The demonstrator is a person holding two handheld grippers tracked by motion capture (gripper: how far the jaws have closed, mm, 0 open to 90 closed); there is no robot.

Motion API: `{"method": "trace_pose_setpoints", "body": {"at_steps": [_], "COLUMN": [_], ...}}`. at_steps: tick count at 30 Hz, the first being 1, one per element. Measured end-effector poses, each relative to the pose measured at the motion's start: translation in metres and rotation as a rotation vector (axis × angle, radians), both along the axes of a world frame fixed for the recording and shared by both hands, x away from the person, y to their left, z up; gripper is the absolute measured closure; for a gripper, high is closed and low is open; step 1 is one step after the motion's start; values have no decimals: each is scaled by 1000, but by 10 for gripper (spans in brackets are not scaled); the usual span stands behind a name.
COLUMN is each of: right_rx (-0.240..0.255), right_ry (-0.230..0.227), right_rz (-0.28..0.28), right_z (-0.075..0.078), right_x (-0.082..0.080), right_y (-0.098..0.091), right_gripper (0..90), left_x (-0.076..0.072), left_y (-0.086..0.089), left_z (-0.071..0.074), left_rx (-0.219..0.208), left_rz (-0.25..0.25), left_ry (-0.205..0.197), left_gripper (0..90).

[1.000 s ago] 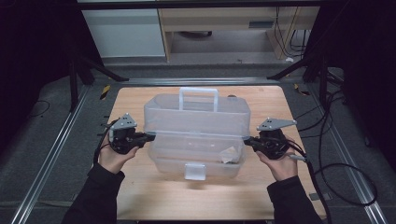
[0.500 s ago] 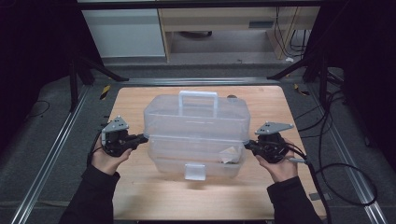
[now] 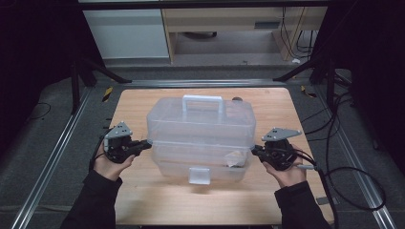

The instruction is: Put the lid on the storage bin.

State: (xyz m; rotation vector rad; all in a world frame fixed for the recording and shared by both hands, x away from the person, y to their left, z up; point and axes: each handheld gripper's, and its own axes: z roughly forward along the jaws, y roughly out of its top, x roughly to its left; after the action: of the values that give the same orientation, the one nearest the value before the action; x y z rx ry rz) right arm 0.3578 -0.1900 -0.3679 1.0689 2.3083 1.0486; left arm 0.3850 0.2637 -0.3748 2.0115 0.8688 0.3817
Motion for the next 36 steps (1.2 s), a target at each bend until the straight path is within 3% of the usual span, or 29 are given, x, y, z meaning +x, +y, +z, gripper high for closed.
{"method": "trace_pose_setpoints", "body": {"at_steps": [2, 5, 11, 24, 25, 27, 29, 33, 36], "right_rx": [-3, 65, 107, 52, 59, 46, 29, 4, -7], "right_ry": [-4, 4, -3, 42, 41, 47, 49, 40, 12], "right_rz": [-3, 1, 29, 10, 12, 4, -5, -69, -139], "right_z": [1, -2, -13, -36, -37, -39, -41, -45, -50], "right_x": [0, 1, 2, -2, -1, 0, 2, 6, 9], "right_y": [-1, -10, -17, -19, -20, -20, -22, -38, -58], "right_gripper": [843, 837, 838, 815, 813, 808, 800, 758, 664], "left_x": [0, 0, -2, -4, -3, -1, 2, 5, 10], "left_y": [0, 0, 1, 6, 5, 6, 12, 23, 33], "left_z": [0, 1, -5, -29, -34, -40, -42, -42, -46], "left_rx": [-6, 4, 13, 94, 134, 159, 123, 128, 118], "left_rz": [0, 2, -8, 4, 5, 13, 15, 72, 127], "left_ry": [-2, 4, 17, 74, 85, 92, 112, 110, 110], "left_gripper": [890, 892, 892, 891, 891, 890, 882, 864, 827]}}
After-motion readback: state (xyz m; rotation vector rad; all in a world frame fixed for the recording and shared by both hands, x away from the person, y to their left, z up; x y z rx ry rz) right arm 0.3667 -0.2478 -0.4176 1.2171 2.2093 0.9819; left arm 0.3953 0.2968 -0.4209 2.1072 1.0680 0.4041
